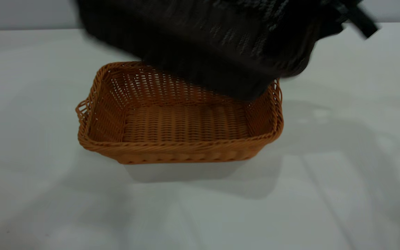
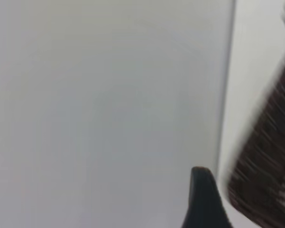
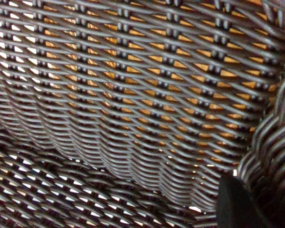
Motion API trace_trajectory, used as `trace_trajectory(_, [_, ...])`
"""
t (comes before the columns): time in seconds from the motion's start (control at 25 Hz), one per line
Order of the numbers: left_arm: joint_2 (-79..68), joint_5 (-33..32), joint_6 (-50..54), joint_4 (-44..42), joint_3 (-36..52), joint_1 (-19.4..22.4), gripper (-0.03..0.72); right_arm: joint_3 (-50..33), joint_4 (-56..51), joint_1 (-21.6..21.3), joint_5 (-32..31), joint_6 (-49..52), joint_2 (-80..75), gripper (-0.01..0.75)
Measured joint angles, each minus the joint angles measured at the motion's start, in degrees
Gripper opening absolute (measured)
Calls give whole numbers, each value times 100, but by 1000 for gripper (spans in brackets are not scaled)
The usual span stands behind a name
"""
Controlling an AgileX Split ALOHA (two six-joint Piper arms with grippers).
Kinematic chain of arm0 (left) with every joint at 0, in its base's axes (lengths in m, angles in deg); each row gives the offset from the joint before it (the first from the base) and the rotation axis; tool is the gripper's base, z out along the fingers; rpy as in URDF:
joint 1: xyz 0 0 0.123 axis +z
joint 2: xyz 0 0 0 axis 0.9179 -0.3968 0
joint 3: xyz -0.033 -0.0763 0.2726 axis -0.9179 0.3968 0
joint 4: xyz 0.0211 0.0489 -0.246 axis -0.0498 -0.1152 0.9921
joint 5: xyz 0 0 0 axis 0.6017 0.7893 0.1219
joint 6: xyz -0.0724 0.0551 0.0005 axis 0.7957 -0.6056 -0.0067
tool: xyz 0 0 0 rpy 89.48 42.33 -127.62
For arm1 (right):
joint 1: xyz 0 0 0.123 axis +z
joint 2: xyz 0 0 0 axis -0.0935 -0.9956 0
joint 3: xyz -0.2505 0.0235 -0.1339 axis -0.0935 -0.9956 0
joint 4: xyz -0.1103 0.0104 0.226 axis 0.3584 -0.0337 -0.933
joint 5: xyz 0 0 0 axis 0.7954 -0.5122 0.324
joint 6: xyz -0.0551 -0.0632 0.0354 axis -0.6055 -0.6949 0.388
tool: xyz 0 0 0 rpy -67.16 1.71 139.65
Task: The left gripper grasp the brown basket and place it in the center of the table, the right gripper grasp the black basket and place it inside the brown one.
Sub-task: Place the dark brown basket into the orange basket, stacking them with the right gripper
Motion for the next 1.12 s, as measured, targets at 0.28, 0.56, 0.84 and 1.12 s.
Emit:
trace_trajectory(0.28, [304, -29, 40, 0, 6, 0, 428, 1095, 1438, 532, -132, 878, -869, 126])
trace_trajectory(0.56, [304, -44, 44, -22, 64, 0, 428, 1543, 2034, 569, -266, 1278, -1407, 126])
trace_trajectory(0.84, [304, -44, 44, -22, 64, 0, 428, 1620, 2284, 569, -256, 1278, -1521, 125])
trace_trajectory(1.12, [304, -44, 64, -22, 64, 0, 428, 1623, 2352, 569, -216, 1273, -1521, 148])
